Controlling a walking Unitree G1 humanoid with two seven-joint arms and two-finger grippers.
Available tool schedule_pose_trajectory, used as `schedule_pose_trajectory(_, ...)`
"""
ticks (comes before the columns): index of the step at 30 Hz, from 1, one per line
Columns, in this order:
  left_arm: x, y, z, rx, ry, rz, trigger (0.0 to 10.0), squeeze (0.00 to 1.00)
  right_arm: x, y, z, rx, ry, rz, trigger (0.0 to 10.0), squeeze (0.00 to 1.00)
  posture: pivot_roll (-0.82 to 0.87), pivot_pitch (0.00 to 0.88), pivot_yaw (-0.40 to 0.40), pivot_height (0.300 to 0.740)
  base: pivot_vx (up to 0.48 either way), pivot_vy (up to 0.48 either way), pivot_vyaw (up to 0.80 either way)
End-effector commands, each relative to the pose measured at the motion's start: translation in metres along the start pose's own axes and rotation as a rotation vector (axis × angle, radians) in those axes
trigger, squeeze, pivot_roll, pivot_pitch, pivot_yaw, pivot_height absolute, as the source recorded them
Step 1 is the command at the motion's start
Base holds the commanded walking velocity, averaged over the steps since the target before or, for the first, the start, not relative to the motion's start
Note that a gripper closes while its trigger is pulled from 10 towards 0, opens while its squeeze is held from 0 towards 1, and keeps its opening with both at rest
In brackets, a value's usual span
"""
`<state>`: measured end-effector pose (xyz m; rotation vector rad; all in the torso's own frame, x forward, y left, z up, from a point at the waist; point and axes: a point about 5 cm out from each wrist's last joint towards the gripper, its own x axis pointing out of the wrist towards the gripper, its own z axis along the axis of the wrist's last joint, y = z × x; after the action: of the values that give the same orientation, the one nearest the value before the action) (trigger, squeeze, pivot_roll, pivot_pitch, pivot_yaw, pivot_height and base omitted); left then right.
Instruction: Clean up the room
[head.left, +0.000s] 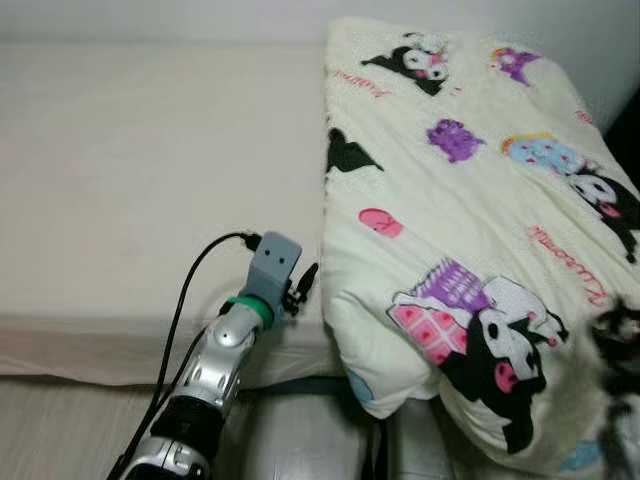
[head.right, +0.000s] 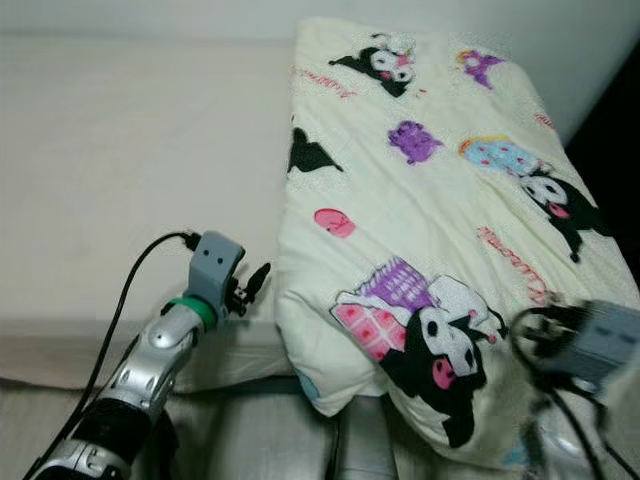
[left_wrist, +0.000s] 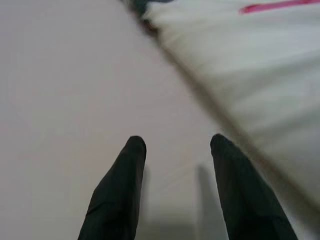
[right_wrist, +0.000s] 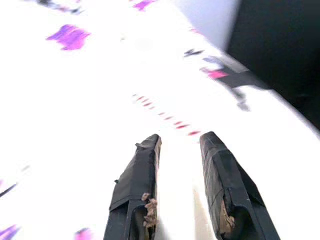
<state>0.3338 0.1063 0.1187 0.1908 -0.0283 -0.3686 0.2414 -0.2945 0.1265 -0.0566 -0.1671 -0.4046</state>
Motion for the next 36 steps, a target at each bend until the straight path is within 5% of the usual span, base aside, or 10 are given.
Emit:
schedule_pose_trajectory(1,-0.012,0.006,0.002,0.003,-0.020,0.012,10.0,0.00,-0.005,-0.001,-0.011,-0.010,0.047,0.000,10.0,0.00,-0.06,0.140,0.030,0.482,0.000,0.000,0.00)
schedule_pose_trajectory(3,-0.025,0.012,0.006,0.036,-0.044,0.022,10.0,0.00,-0.004,0.005,-0.016,-0.008,0.062,0.012,10.0,0.00,-0.06,0.140,0.030,0.482,0.000,0.000,0.00)
schedule_pose_trajectory(6,-0.078,0.027,0.010,0.193,-0.046,-0.050,10.0,0.00,0.000,0.011,-0.027,-0.005,0.098,0.031,10.0,0.00,-0.02,0.150,0.019,0.482,0.000,0.000,0.00)
schedule_pose_trajectory(12,-0.114,0.022,0.008,0.061,0.040,-0.276,10.0,0.00,0.010,0.028,-0.023,-0.009,0.093,0.133,10.0,0.00,0.02,0.154,-0.005,0.482,0.000,0.000,0.00)
schedule_pose_trajectory(16,-0.100,0.008,0.000,0.032,0.041,-0.302,10.0,0.00,0.018,0.057,-0.013,-0.022,0.054,0.285,10.0,0.00,0.02,0.153,-0.030,0.482,0.000,0.000,0.00)
schedule_pose_trajectory(19,-0.070,-0.022,0.003,0.051,-0.006,-0.319,10.0,0.00,0.026,0.086,0.005,-0.037,-0.025,0.448,10.0,0.00,0.02,0.151,-0.060,0.482,0.000,0.000,0.00)
schedule_pose_trajectory(25,-0.052,-0.034,0.012,0.078,-0.032,-0.309,10.0,0.00,0.017,0.112,0.034,-0.073,-0.129,0.639,10.0,0.00,-0.02,0.151,-0.070,0.482,0.000,0.000,0.00)
schedule_pose_trajectory(29,-0.052,-0.026,0.019,0.094,-0.038,-0.314,10.0,0.00,-0.003,0.111,0.042,-0.114,-0.137,0.712,10.0,0.00,-0.03,0.154,-0.062,0.482,0.000,0.000,0.00)
schedule_pose_trajectory(32,-0.070,-0.018,0.024,0.162,-0.031,-0.382,10.0,0.00,-0.011,0.089,0.028,-0.129,-0.072,0.638,10.0,0.00,-0.04,0.160,-0.054,0.482,0.000,0.000,0.00)
schedule_pose_trajectory(36,-0.092,-0.016,0.025,0.100,-0.001,-0.452,10.0,0.00,-0.009,0.070,0.013,-0.108,-0.014,0.537,10.0,0.00,-0.03,0.165,-0.055,0.482,0.000,0.000,0.00)
